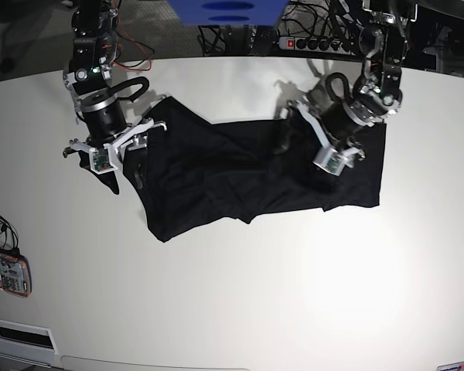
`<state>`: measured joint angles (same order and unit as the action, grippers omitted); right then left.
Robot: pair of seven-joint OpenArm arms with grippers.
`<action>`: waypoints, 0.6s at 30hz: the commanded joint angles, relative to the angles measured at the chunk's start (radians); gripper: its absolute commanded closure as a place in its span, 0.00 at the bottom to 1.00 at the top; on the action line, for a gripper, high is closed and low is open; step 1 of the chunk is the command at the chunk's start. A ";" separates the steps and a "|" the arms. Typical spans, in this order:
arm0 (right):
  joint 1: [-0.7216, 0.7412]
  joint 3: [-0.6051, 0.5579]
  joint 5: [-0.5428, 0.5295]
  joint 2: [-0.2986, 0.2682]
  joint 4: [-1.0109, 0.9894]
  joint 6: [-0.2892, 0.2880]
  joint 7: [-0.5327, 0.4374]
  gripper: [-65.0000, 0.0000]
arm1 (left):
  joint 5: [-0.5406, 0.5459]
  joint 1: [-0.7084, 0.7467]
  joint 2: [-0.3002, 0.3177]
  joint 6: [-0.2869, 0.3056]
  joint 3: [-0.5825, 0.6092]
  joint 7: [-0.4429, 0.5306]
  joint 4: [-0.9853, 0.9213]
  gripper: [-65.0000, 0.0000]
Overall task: Fold the T-shirt properly
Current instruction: 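Carry the strip end with the left gripper toward the right gripper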
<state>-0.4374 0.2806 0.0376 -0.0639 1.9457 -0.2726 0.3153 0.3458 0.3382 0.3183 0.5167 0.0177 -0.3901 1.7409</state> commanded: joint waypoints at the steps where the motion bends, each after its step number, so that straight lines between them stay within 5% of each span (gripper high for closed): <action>1: 0.004 0.003 -0.008 -0.004 0.019 0.000 -0.032 0.54 | 0.005 -0.012 0.000 0.003 0.012 0.024 0.017 0.17; 11: 0.004 0.061 -0.014 -0.004 0.017 0.000 -0.018 0.54 | -0.007 -0.032 -0.023 0.001 0.038 0.030 0.047 0.11; 14: 0.009 0.136 -0.015 -0.004 0.017 0.000 0.063 0.54 | 0.000 -0.003 -0.018 0.001 -0.012 0.043 0.104 0.11; 18: 0.025 0.185 -0.107 -0.003 0.016 -0.001 0.187 0.54 | -0.004 0.020 -0.020 0.003 -0.112 0.187 0.126 0.11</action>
<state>-0.4267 0.4671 -0.0574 -0.0639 1.9457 -0.2676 0.5381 0.3271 0.3573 0.2924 0.5125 -0.0887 -0.2329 1.8511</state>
